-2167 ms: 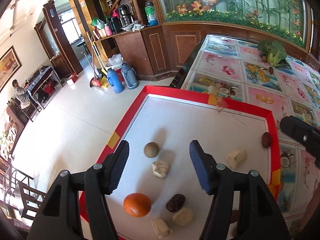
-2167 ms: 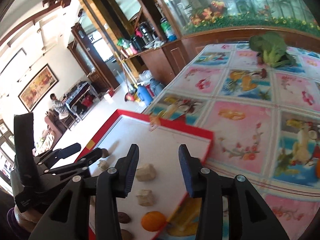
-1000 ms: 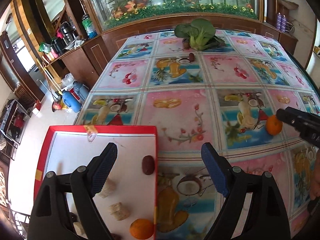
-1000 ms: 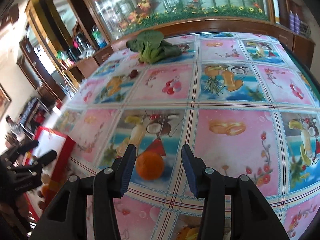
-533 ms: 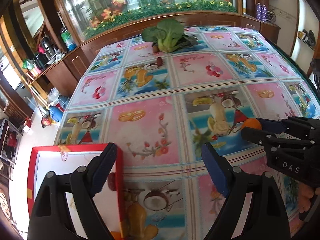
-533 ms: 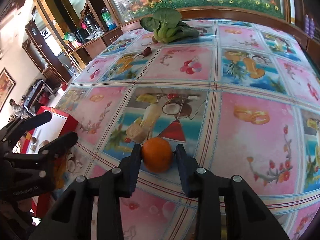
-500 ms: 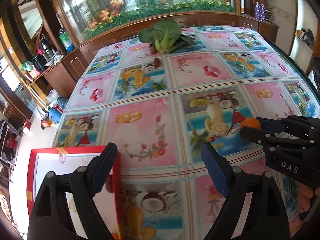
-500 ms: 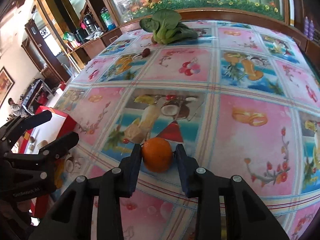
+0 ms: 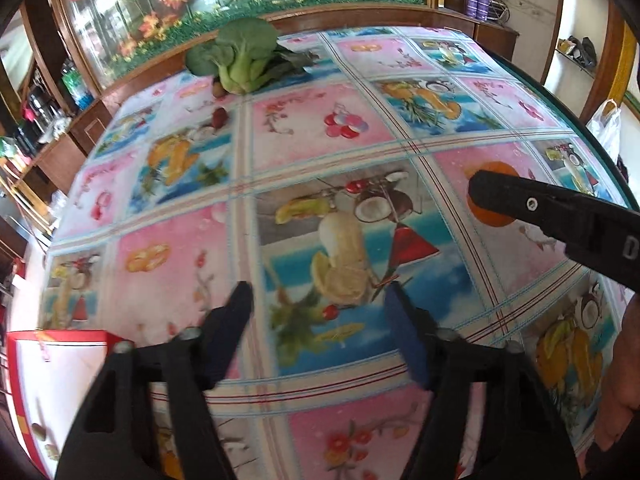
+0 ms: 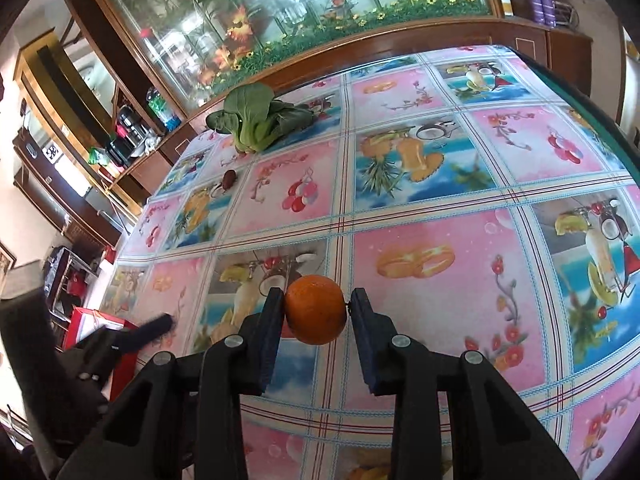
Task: Organize fruits
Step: 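Grasp a beige chunk with the left tool while the right grasps an orange, then carry the chunk and orange into the tray and open both tools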
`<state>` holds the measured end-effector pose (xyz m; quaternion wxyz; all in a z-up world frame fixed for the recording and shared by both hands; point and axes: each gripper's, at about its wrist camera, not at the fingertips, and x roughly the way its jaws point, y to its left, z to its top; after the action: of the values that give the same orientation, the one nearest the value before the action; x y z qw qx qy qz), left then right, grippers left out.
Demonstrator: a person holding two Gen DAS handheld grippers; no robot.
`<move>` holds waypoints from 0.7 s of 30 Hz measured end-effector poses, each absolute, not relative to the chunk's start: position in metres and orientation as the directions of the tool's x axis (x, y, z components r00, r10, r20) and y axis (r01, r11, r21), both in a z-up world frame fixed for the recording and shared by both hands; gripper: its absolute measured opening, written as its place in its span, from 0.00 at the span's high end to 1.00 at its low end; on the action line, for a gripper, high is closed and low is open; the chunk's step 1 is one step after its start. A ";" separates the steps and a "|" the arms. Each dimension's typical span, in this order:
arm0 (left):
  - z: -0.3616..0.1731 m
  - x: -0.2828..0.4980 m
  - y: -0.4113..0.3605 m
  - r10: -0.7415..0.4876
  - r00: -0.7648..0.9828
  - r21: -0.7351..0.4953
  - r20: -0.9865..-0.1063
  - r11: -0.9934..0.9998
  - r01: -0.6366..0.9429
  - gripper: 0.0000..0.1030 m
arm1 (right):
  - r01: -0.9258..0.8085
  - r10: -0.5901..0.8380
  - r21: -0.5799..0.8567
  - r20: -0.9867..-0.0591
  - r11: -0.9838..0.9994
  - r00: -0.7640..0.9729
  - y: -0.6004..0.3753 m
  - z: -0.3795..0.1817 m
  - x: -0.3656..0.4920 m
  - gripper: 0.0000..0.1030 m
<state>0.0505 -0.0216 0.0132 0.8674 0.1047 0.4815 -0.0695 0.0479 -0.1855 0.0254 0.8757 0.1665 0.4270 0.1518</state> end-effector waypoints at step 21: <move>0.039 0.021 -0.014 -0.071 0.598 0.061 -0.798 0.978 0.198 0.76 | -0.111 0.393 0.416 -0.690 0.903 0.607 -0.183 0.023 0.051 0.68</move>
<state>0.0210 -0.0140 0.0390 0.8910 0.0718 0.4418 -0.0753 0.0512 -0.1829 0.0233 0.8806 0.1680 0.4193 0.1430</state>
